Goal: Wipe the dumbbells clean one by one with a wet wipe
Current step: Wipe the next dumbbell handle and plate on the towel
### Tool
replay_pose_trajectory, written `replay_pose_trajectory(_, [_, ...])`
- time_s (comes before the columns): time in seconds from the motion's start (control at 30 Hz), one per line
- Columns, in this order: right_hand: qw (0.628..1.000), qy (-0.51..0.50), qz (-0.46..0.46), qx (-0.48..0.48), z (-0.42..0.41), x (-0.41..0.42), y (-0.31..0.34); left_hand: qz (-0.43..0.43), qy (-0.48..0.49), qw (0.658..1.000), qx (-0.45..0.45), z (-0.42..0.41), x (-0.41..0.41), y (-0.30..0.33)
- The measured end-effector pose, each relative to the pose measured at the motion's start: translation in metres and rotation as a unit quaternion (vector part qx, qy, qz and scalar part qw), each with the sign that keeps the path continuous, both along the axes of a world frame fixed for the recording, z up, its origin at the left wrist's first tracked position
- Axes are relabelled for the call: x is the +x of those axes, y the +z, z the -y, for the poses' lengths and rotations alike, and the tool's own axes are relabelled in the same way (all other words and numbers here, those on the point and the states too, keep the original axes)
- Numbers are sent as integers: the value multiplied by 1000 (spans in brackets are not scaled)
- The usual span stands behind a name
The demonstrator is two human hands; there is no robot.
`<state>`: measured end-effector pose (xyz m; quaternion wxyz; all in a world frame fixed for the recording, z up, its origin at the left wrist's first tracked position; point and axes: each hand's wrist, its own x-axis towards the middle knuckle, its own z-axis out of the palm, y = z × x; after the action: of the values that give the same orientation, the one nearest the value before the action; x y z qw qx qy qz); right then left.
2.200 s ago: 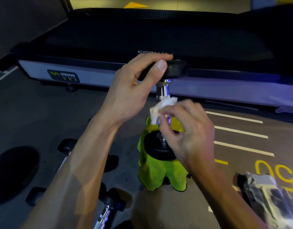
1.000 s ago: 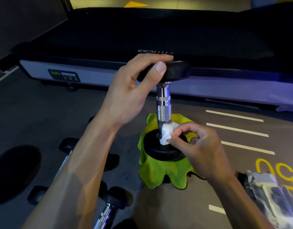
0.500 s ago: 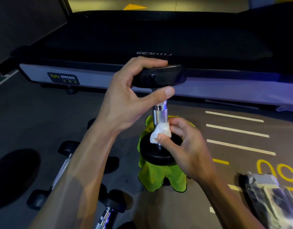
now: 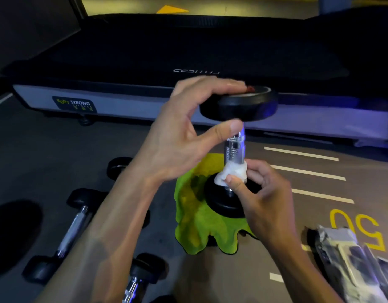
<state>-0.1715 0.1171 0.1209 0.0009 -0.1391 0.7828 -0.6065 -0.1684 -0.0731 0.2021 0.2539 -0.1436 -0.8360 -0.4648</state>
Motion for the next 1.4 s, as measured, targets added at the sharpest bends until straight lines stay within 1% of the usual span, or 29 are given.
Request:
replay_pose_trajectory(0.1, [1000,-5,7,1,1,-2,-1,55,-28,997,36,1,-5,-1])
replay_pose_trajectory(0.17, [1000,14,19,11,-3,-3,-2,82,-39,993,69,3,-6,2])
replay_pose_trajectory(0.27, [997,54,19,47,-10,-3,-2,82,-39,990,106,4,-5,5])
replay_pose_trajectory(0.37, [994,70,7,88,-9,-9,7,71,-33,993,92,0,-5,4])
replay_pose_trajectory(0.5, [998,2,-32,58,5,-23,29,66,-33,994,79,-7,-8,7])
replay_pose_trajectory(0.6, [999,-19,-29,20,9,-20,30,67,-30,994,77,-11,-10,8])
replay_pose_trajectory(0.67, [998,-6,-24,53,3,-11,20,66,-23,994,81,-12,-11,8])
replay_pose_trajectory(0.73, [994,9,2,105,-3,-3,9,64,-12,994,88,-14,-13,7])
replay_pose_trajectory(0.8, [990,3,14,137,-6,-2,6,63,-3,993,96,-15,-13,8])
replay_pose_trajectory(0.9, [983,-42,-35,173,2,-12,16,62,1,993,105,-19,-14,9])
replay_pose_trajectory(0.97, [981,-98,-92,141,8,-17,23,60,7,992,106,-21,-14,10])
replay_pose_trajectory(1.03, [971,-149,-153,111,10,-17,23,57,13,993,104,-20,-15,10])
replay_pose_trajectory(1.07, [966,-152,-177,113,10,-14,22,55,13,993,103,-19,-16,10])
replay_pose_trajectory(1.2, [953,-92,-234,169,10,-1,0,56,4,992,117,-20,-16,9])
replay_pose_trajectory(1.3, [956,-75,-236,160,8,4,-5,53,4,991,121,-20,-16,8])
replay_pose_trajectory(1.4, [956,-84,-245,134,17,-13,17,55,7,991,118,-19,-18,8])
